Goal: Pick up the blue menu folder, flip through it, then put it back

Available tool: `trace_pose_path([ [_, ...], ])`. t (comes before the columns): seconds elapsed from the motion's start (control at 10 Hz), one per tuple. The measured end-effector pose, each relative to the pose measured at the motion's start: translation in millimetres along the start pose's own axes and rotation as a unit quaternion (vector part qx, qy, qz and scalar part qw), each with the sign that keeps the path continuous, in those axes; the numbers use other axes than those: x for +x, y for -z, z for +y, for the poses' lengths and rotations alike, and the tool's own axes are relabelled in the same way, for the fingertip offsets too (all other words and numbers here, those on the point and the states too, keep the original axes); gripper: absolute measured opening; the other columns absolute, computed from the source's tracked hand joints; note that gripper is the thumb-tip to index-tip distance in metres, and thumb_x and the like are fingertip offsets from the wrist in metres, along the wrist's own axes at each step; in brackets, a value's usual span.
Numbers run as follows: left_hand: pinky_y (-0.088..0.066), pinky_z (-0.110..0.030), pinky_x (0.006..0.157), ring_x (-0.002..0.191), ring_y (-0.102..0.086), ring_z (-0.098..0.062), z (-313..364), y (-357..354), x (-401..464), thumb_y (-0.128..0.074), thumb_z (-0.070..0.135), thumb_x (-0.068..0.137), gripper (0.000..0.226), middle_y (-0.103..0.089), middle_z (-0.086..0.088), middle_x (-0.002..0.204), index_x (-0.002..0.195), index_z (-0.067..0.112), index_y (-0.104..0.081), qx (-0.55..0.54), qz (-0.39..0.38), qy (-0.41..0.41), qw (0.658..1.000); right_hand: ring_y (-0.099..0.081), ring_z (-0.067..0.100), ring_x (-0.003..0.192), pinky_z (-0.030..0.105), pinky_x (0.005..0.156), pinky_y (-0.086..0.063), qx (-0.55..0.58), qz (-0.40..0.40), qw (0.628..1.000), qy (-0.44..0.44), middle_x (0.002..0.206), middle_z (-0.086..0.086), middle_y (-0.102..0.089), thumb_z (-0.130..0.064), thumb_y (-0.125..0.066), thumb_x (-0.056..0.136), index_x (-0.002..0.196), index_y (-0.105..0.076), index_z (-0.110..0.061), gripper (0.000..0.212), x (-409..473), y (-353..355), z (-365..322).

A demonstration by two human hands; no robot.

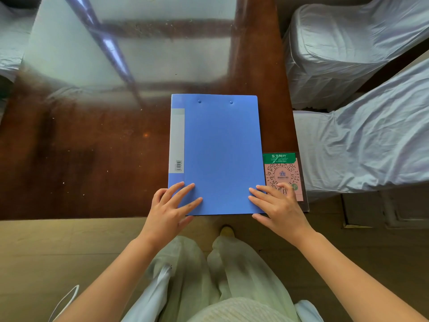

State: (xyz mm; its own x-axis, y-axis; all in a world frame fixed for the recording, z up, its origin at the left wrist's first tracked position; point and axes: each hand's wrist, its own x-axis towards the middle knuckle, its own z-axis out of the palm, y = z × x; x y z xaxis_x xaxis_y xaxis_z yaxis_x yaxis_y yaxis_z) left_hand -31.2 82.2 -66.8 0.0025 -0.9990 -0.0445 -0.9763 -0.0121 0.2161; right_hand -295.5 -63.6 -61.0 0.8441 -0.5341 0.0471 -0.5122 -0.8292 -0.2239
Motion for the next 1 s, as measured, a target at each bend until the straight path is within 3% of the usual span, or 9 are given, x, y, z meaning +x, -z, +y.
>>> trace_pose_path([
  [0.3, -0.042, -0.049, 0.093, 0.115, -0.057, -0.033, -11.0, 1.7, 3.7, -0.082, 0.034, 0.065, 0.052, -0.061, -0.008, 0.129, 0.114, 0.031, -0.065, 0.026, 0.002, -0.047, 0.999, -0.063, 0.024, 0.108, 0.049, 0.088, -0.04, 0.011, 0.003, 1.0, -0.001, 0.113, 0.004, -0.07, -0.026, -0.083, 0.065, 0.104, -0.069, -0.013, 0.044, 0.4, -0.8, 0.6],
  [0.4, -0.036, -0.058, 0.099, 0.116, -0.057, -0.033, -9.3, -0.2, 2.3, -0.082, 0.033, 0.065, 0.051, -0.061, -0.007, 0.129, 0.114, 0.031, -0.065, 0.027, 0.001, -0.039, 0.999, -0.064, 0.024, 0.105, 0.051, 0.085, -0.043, 0.01, 0.001, 1.0, 0.004, 0.111, 0.004, -0.071, -0.026, -0.084, 0.063, 0.103, -0.07, -0.013, 0.044, 1.5, -0.4, 1.0],
  [0.7, -0.025, -0.065, 0.102, 0.112, -0.06, -0.032, -14.2, -0.3, 3.0, -0.082, 0.032, 0.064, 0.051, -0.064, -0.004, 0.125, 0.113, 0.031, -0.066, 0.014, 0.01, -0.06, 0.998, -0.064, 0.023, 0.106, 0.043, 0.089, -0.028, 0.003, -0.01, 1.0, 0.014, 0.11, 0.004, -0.071, -0.028, -0.081, 0.066, 0.103, -0.07, -0.013, 0.042, 3.5, 1.9, 0.6],
  [0.9, -0.016, -0.07, 0.102, 0.115, -0.058, -0.033, -5.8, 13.0, 2.7, -0.083, 0.037, 0.061, 0.056, -0.063, -0.005, 0.127, 0.113, 0.031, -0.065, 0.008, -0.031, -0.042, 0.999, -0.064, 0.024, 0.106, 0.053, 0.096, -0.032, 0.013, -0.041, 0.999, -0.002, 0.112, 0.005, -0.071, -0.031, -0.083, 0.063, 0.105, -0.068, -0.014, 0.048, 6.3, 12.9, -5.0],
  [1.0, -0.018, -0.066, 0.108, 0.121, -0.052, -0.028, -6.3, 32.5, 8.2, -0.065, 0.047, 0.073, 0.054, -0.059, -0.003, 0.131, 0.124, 0.031, -0.056, -0.02, -0.03, -0.047, 0.998, -0.064, 0.024, 0.104, 0.057, 0.094, -0.039, 0.031, -0.035, 0.999, -0.015, 0.112, 0.006, -0.07, -0.035, -0.08, 0.066, 0.106, -0.068, -0.015, 0.047, 18.1, 26.8, -8.8],
])
